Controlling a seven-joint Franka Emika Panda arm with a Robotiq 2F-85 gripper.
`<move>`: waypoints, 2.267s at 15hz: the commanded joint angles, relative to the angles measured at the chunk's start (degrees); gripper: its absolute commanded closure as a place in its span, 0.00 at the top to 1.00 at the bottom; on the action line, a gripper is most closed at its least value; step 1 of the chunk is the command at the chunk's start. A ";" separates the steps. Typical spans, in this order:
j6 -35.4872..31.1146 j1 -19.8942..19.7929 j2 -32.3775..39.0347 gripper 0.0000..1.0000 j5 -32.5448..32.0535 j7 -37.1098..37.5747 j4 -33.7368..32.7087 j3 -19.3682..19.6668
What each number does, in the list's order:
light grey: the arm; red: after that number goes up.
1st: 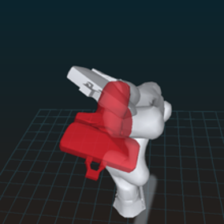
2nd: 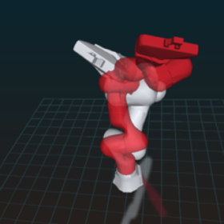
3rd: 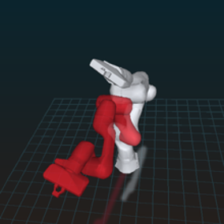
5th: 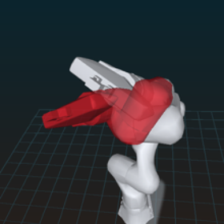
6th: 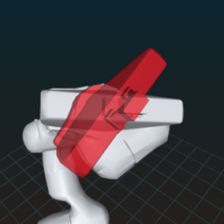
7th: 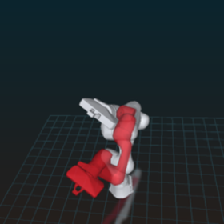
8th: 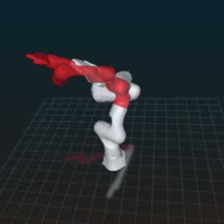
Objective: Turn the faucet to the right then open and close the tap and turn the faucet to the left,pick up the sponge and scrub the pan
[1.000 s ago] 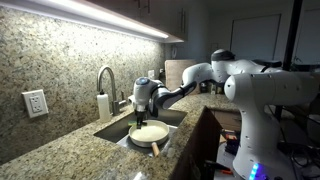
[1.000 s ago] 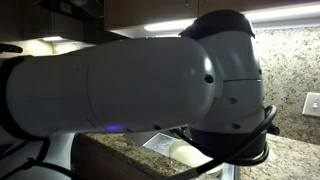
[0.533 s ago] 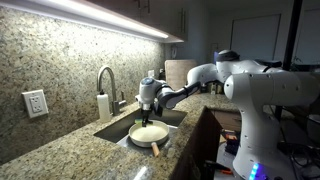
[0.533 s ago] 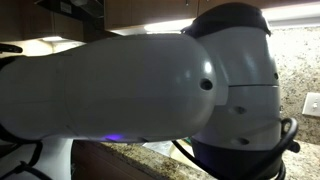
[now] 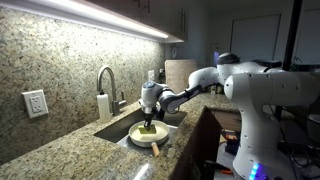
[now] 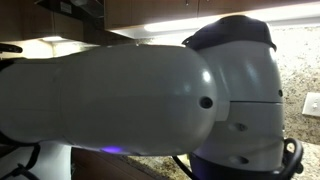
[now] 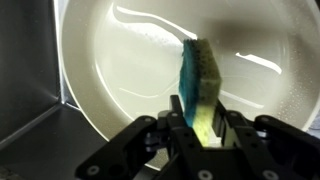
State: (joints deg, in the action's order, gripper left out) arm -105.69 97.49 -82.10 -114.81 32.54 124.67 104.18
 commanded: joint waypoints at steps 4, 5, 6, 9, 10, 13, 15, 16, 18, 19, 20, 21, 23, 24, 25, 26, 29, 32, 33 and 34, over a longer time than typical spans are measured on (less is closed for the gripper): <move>2.10 -0.59 -0.70 0.83 -0.30 2.47 1.19 -0.95; 2.12 -0.57 -0.70 0.89 -0.36 2.53 1.23 -1.01; 2.02 -0.59 -0.78 0.96 -0.37 2.52 1.26 -1.04; 1.40 -0.49 -1.41 1.00 -0.23 2.19 1.10 -0.94; 0.89 -0.36 -2.01 1.00 0.16 1.48 0.98 -0.82; -3.83 1.09 -2.17 0.73 2.72 0.46 0.29 1.08; -6.48 2.25 -2.75 0.59 3.82 -0.10 0.01 2.48; -7.14 2.69 -2.75 0.51 4.32 -0.03 -0.02 2.98; -7.53 3.20 -2.75 0.38 4.87 0.19 0.01 3.62; -7.08 3.29 -2.75 0.33 4.81 0.45 0.03 3.72; -7.05 3.33 -2.75 0.27 5.21 0.37 0.01 3.89; -7.01 3.25 -2.75 0.19 5.42 0.59 0.01 4.03; -7.01 3.09 -2.75 0.06 6.10 0.59 -0.18 4.26; -7.23 3.04 -2.75 0.02 6.50 0.49 -0.44 4.47; -7.52 3.06 -2.75 0.01 6.67 0.44 -0.76 4.73; -7.88 3.10 -2.75 0.00 6.87 0.30 -1.09 4.90; -8.19 3.64 -2.75 0.00 7.53 -0.39 -2.67 5.39; -8.89 4.66 -2.75 0.00 8.26 -1.18 -4.55 5.73; -9.15 5.12 -2.75 0.00 8.47 -1.40 -5.22 5.86; -9.48 5.61 -2.75 0.00 8.69 -1.65 -5.94 6.06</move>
State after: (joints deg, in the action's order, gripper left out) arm -113.90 101.71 -84.85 -107.97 32.96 120.66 109.91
